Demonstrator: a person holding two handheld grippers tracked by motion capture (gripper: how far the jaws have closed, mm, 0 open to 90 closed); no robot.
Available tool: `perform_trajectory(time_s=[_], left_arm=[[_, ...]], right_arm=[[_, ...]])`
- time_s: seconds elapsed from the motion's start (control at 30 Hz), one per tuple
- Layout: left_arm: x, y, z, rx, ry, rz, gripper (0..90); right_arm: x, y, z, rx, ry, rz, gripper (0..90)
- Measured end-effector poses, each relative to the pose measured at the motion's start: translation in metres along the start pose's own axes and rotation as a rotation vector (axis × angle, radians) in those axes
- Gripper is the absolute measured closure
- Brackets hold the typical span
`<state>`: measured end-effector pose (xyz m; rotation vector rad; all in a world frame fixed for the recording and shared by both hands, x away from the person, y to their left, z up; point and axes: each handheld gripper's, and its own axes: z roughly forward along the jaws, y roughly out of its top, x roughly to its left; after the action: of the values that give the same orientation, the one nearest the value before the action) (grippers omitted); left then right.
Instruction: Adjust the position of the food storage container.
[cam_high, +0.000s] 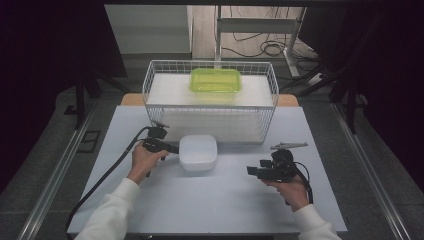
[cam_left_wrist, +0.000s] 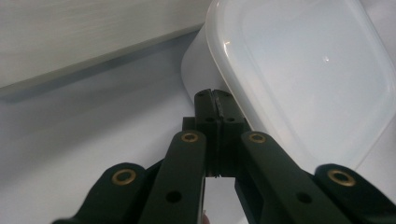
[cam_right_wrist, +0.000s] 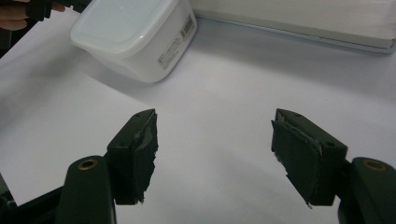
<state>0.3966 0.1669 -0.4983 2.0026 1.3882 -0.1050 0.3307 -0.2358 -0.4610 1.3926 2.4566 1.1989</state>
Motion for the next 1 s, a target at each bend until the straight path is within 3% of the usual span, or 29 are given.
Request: perform_trajectory(time_s=[0.13,0.53,0.6,0.63,0.7,0.87,1.0], left_arm=[[-0.002,0.000,0.004,-0.005,-0.019,-0.012,90.0],[-0.005,0.000,0.005,-0.001,-0.033,0.014,89.9],[-0.007,-0.001,0.003,-0.020,-0.028,-0.001,89.9],[-0.007,-0.001,0.001,-0.042,-0.032,-0.010,89.9],[-0.006,-0.003,-0.008,-0.047,-0.038,0.016,89.9],[-0.013,-0.009,-0.033,-0.124,-0.037,0.039,88.0],[-0.021,-0.017,-0.050,-0.182,-0.016,0.055,71.5]], right_arm=[[0.000,0.000,0.001,0.002,-0.001,-0.003,31.1],[-0.001,0.000,0.000,0.004,-0.006,-0.001,31.1],[-0.001,0.000,0.000,0.004,-0.007,0.005,31.2],[-0.002,0.000,0.000,0.003,-0.008,0.009,31.2],[-0.003,-0.001,-0.001,0.000,-0.010,0.017,31.0],[-0.006,0.000,-0.005,-0.017,-0.015,0.032,30.4],[-0.008,0.001,-0.007,-0.026,-0.009,0.039,30.4]])
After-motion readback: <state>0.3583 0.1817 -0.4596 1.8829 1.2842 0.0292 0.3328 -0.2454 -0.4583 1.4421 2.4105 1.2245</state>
